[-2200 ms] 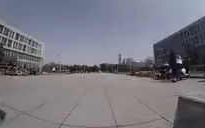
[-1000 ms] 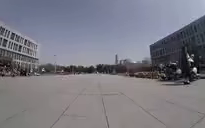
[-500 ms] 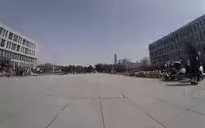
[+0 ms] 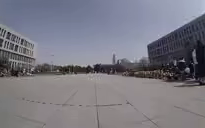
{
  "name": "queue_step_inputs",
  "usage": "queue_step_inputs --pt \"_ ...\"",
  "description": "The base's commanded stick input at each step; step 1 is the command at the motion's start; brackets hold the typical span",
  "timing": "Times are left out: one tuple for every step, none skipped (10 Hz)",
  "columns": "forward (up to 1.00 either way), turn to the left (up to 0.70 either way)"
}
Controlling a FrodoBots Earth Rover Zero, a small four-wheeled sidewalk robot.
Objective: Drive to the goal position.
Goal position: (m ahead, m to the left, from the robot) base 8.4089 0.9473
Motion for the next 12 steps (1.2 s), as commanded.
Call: queue_step_inputs --pt "1.0 0.0" --pt "1.0 0.0" --pt "1.0 0.0" --pt "1.0 0.0" --pt "1.0 0.0" --pt "1.0 0.0" --pt "1.0 0.13" --pt "1.0 0.32" --pt "1.0 0.4" --pt "1.0 0.4" --pt "1.0 0.19" --pt "1.0 0.0"
